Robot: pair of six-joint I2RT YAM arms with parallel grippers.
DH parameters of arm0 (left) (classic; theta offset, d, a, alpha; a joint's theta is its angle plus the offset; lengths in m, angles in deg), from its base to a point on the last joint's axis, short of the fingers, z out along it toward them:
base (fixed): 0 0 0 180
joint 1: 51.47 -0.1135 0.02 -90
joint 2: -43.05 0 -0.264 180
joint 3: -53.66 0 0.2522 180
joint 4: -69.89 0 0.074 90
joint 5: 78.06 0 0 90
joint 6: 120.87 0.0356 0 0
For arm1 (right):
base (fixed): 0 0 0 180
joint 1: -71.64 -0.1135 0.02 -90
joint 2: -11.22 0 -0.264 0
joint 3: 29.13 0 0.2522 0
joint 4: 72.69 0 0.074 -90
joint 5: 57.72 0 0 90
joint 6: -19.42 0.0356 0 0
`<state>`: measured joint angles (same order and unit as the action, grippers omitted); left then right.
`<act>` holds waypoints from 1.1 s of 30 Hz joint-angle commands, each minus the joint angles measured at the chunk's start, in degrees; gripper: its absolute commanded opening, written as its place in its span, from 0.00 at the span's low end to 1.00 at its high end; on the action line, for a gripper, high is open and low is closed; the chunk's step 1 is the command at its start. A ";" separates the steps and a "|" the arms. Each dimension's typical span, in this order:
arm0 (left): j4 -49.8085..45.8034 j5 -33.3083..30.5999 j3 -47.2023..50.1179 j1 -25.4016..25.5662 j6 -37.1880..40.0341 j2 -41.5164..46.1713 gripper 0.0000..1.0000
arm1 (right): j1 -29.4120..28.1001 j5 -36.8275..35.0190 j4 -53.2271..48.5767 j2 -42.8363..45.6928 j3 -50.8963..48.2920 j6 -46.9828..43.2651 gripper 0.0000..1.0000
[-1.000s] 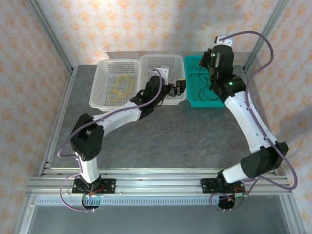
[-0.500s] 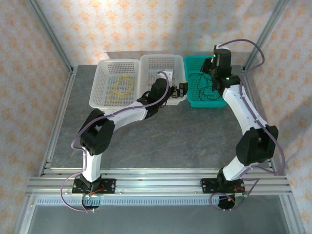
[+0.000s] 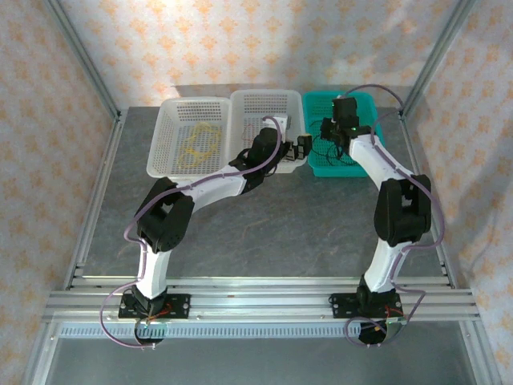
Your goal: Untangle the cables
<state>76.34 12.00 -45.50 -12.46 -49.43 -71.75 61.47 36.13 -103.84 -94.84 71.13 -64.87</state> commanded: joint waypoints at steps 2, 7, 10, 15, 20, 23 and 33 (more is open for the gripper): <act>-1.66 1.17 -0.74 0.81 -0.89 -0.96 0.99 | 0.16 -0.82 -1.05 0.89 -0.72 0.97 0.38; -1.51 0.85 0.77 1.07 -0.52 0.38 0.99 | 0.16 -0.63 -1.43 3.26 -1.68 1.28 0.52; -0.76 0.30 3.23 1.07 -0.50 2.78 0.99 | 0.16 0.17 -0.39 6.94 -4.49 1.32 0.58; 5.89 -2.97 13.13 1.77 -0.17 10.80 0.99 | 0.18 2.49 3.08 15.71 -12.12 1.78 0.72; 9.48 -8.49 22.62 2.98 0.20 18.31 0.99 | -0.55 2.44 9.81 25.62 -21.82 2.63 0.78; 12.09 -10.55 29.88 3.18 -0.40 23.53 0.99 | -2.62 -2.71 12.40 31.25 -26.52 3.25 0.93; 23.52 -25.86 54.39 3.08 -0.32 40.62 0.99 | -5.92 -9.23 29.68 49.87 -48.20 8.67 1.00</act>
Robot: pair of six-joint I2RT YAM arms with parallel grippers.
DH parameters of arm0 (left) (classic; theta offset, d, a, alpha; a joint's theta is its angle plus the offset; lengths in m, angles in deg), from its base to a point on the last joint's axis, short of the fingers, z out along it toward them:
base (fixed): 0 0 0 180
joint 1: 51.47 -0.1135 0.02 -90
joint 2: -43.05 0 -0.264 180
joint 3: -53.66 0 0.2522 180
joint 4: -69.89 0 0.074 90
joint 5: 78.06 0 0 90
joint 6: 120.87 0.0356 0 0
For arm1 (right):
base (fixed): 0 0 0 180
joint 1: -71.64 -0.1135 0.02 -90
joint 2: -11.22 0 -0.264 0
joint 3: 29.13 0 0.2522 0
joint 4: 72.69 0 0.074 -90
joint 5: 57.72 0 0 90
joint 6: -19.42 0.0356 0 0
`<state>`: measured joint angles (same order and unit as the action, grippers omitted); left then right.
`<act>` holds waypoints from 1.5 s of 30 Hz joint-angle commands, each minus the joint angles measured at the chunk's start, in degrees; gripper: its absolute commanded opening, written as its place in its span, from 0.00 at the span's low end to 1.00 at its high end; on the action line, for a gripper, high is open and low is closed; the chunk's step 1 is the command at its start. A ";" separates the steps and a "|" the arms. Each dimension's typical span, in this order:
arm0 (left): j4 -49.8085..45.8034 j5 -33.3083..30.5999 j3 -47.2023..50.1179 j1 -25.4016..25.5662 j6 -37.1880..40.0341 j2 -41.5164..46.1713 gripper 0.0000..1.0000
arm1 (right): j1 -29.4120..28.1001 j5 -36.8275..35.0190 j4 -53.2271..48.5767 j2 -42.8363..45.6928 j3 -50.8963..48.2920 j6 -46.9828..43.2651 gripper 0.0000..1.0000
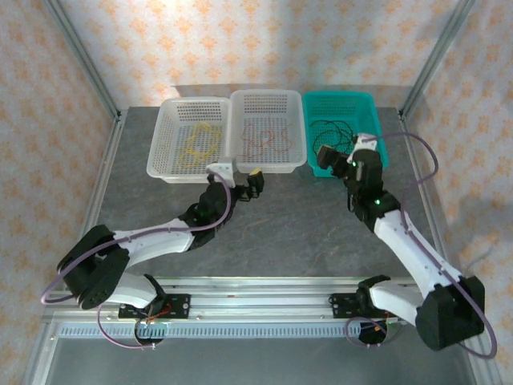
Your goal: Untangle the cables
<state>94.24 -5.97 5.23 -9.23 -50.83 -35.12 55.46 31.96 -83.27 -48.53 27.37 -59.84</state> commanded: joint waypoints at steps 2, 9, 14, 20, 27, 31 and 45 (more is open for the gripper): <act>5.54 -10.61 6.72 -0.29 4.00 7.32 0.99 | 0.14 -5.84 11.45 5.92 -7.72 3.76 1.00; 4.72 -18.74 14.63 -5.58 12.37 16.82 0.99 | 0.17 -15.47 11.19 7.46 -12.55 4.01 1.00; 3.76 -14.39 20.24 -15.58 11.09 22.41 0.99 | 1.65 -22.22 21.72 7.09 -20.59 3.28 1.00; 1.94 -11.24 23.42 -26.19 9.49 26.35 0.99 | 5.96 -20.60 36.04 5.16 -28.99 -1.02 1.00; 7.46 -10.55 25.52 -30.60 17.40 24.82 0.99 | 8.01 -19.98 38.99 -1.91 -28.24 -5.76 1.00; 14.64 -8.62 27.85 -32.65 20.68 19.96 0.99 | 8.49 -18.59 45.58 -7.26 -29.07 -6.25 1.00; 35.08 7.05 27.13 -41.10 17.31 2.00 1.00 | 10.71 -10.45 65.56 -20.44 -31.24 -12.70 1.00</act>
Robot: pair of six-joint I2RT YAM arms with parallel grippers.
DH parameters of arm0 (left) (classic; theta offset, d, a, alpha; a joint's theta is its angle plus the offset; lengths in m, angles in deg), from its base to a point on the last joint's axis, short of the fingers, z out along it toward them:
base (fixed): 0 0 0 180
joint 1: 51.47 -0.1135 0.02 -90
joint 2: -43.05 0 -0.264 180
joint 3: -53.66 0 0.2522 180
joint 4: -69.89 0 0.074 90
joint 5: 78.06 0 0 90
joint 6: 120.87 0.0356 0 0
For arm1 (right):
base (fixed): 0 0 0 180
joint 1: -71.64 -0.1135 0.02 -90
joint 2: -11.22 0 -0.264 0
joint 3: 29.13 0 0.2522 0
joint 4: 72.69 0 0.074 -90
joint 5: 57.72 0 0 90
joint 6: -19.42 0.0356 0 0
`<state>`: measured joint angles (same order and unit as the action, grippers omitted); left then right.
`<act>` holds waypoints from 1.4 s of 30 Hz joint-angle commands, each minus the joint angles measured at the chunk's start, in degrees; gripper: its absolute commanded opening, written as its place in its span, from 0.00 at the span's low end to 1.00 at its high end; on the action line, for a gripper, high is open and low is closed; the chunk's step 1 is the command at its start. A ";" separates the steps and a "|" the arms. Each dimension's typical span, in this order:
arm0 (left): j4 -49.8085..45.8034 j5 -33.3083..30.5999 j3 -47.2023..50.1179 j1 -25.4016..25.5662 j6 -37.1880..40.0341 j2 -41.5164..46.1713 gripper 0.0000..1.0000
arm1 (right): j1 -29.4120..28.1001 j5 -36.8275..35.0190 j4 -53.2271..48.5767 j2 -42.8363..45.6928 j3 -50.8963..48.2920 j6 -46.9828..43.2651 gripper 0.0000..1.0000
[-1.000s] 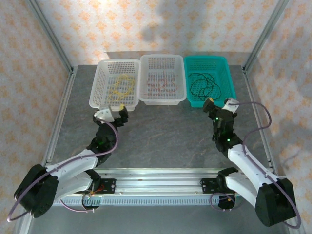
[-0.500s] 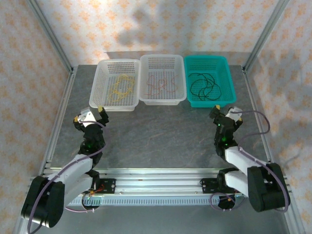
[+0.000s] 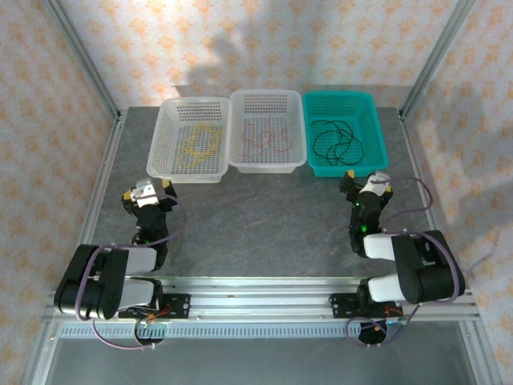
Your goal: Untangle the cables
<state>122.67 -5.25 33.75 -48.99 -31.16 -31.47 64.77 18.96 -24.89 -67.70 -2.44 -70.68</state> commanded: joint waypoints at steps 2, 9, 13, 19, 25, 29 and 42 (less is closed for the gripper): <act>11.92 8.40 -1.10 -1.69 -1.75 -5.29 1.00 | 2.46 3.40 10.85 -2.80 -2.97 -0.60 1.00; 20.70 10.17 0.05 -1.69 -0.96 -13.30 1.00 | 3.53 4.13 14.24 -6.99 -3.30 0.42 1.00; 9.97 7.52 -5.51 -1.84 -2.48 -13.29 1.00 | 3.53 4.64 11.08 -8.15 -0.67 -0.02 1.00; 10.93 6.82 -5.27 -1.78 -2.25 -13.50 1.00 | 3.53 4.72 10.69 -7.92 -0.68 -0.24 1.00; 10.13 8.54 -5.67 -1.78 -1.58 -13.46 1.00 | 3.29 4.56 10.49 -7.93 -0.51 -0.43 1.00; 9.57 10.51 -5.97 -1.78 -0.87 -13.44 1.00 | 3.22 4.53 10.49 -7.95 -0.50 -0.43 1.00; 9.31 10.77 -6.10 -1.78 -0.94 -13.46 1.00 | 3.27 4.53 10.50 -7.92 -0.48 -0.41 1.00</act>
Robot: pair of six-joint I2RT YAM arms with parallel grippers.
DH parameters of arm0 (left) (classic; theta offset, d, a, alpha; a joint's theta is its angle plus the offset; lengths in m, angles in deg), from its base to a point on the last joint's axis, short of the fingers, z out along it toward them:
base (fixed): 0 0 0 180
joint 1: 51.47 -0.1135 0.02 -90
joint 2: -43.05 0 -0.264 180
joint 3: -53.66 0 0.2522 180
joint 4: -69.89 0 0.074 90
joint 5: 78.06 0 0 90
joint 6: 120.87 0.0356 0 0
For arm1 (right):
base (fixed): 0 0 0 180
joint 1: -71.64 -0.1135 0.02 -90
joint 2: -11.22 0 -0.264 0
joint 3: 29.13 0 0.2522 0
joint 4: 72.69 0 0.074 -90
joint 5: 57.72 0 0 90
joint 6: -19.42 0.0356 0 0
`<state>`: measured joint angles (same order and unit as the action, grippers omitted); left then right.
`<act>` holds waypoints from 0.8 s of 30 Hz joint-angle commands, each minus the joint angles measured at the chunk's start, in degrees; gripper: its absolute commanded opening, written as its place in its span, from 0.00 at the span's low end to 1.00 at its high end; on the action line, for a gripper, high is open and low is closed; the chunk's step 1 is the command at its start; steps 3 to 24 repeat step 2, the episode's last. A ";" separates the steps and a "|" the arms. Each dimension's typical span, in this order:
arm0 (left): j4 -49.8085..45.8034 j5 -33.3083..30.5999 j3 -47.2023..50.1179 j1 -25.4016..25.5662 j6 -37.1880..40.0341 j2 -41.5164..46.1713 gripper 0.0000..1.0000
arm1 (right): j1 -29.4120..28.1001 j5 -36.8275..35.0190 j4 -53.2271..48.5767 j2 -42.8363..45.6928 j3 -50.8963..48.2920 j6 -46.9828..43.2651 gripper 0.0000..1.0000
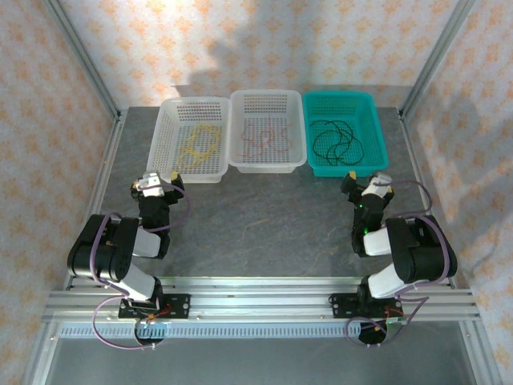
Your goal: Untangle the cables
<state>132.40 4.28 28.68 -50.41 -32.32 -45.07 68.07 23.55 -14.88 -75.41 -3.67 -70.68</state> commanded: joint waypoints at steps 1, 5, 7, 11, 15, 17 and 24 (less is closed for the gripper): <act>-0.34 1.24 -0.92 -0.35 0.29 0.18 1.00 | -0.03 -0.04 0.47 -0.21 0.69 -0.42 1.00; -0.23 1.37 -0.94 -0.36 0.31 0.14 1.00 | -0.03 -0.05 0.45 -0.21 0.76 -0.37 1.00; -0.23 1.37 -0.94 -0.36 0.31 0.14 1.00 | -0.03 -0.05 0.45 -0.21 0.76 -0.37 1.00; -0.23 1.37 -0.94 -0.36 0.31 0.14 1.00 | -0.03 -0.05 0.45 -0.21 0.76 -0.37 1.00; -0.23 1.37 -0.94 -0.36 0.31 0.14 1.00 | -0.03 -0.05 0.45 -0.21 0.76 -0.37 1.00; -0.23 1.37 -0.94 -0.36 0.31 0.14 1.00 | -0.03 -0.05 0.45 -0.21 0.76 -0.37 1.00; -0.23 1.37 -0.94 -0.36 0.31 0.14 1.00 | -0.03 -0.05 0.45 -0.21 0.76 -0.37 1.00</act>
